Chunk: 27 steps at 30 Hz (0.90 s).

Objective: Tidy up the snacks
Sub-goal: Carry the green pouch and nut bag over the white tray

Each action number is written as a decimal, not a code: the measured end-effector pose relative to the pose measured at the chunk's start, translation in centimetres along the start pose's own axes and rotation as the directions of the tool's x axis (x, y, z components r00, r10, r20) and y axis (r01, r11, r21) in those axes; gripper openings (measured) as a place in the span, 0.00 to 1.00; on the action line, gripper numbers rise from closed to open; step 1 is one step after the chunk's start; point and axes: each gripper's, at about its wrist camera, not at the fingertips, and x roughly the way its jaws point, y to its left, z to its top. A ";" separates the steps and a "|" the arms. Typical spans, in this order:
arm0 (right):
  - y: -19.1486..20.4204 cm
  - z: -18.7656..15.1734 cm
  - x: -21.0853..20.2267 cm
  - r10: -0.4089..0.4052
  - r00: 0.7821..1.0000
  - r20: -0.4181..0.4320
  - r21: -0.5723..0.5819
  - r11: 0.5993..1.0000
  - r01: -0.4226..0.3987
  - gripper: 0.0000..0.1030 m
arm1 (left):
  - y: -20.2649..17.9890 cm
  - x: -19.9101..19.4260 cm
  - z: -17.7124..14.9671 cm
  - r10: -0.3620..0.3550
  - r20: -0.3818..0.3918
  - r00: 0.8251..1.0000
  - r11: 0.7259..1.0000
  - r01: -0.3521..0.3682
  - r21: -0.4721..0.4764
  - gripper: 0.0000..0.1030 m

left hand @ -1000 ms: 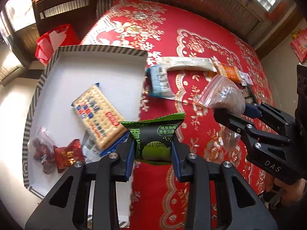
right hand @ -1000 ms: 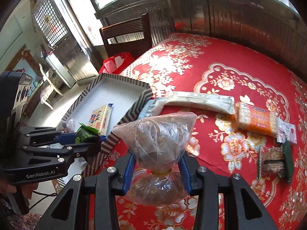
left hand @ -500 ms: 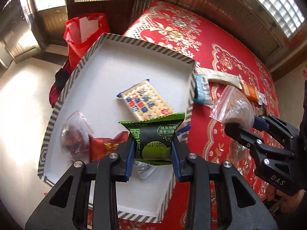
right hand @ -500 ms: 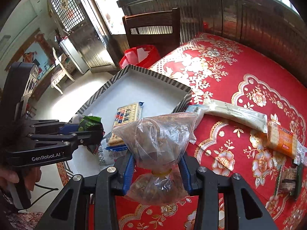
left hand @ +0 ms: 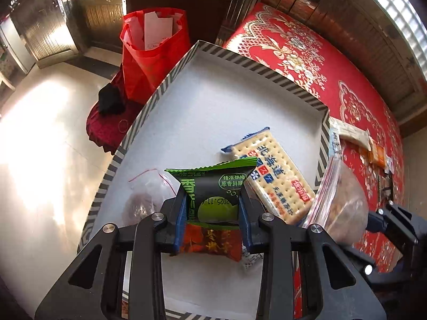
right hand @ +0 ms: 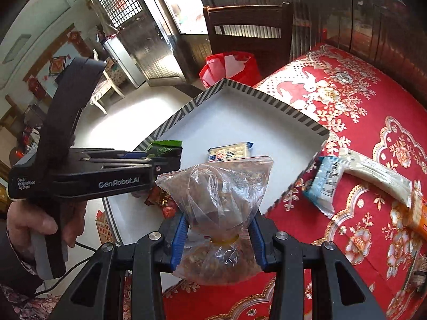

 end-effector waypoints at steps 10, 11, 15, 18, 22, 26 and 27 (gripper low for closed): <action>3.7 -0.6 3.4 0.083 0.993 -0.080 -0.061 0.994 -0.088 0.40 | 0.9 1.4 1.3 0.014 -0.004 1.000 1.000 -0.014 -0.024 0.31; 4.0 -0.7 3.7 0.087 0.992 -0.087 -0.065 0.994 -0.093 0.40 | 0.8 1.6 1.3 0.013 -0.006 1.000 1.000 -0.014 -0.024 0.31; 5.3 -1.3 4.8 0.105 0.987 -0.121 -0.091 0.989 -0.117 0.40 | 0.7 2.1 1.4 0.008 -0.014 1.000 1.000 -0.008 -0.019 0.31; 6.2 -1.8 5.7 0.104 0.983 -0.152 -0.115 0.986 -0.122 0.40 | 0.6 2.5 1.5 0.005 -0.020 1.000 1.000 -0.006 -0.018 0.31; 6.8 -2.0 6.8 0.105 0.979 -0.174 -0.126 0.984 -0.128 0.40 | 0.9 2.8 1.6 0.007 -0.022 1.000 1.000 -0.007 -0.021 0.31; 7.0 -2.0 7.5 0.108 0.977 -0.185 -0.122 0.984 -0.132 0.40 | 1.3 3.1 1.6 0.013 -0.022 1.000 1.000 -0.013 -0.025 0.31; 6.8 -2.0 7.6 0.108 0.976 -0.188 -0.122 0.984 -0.133 0.40 | 1.3 3.1 1.5 0.016 -0.022 1.000 1.000 -0.017 -0.024 0.31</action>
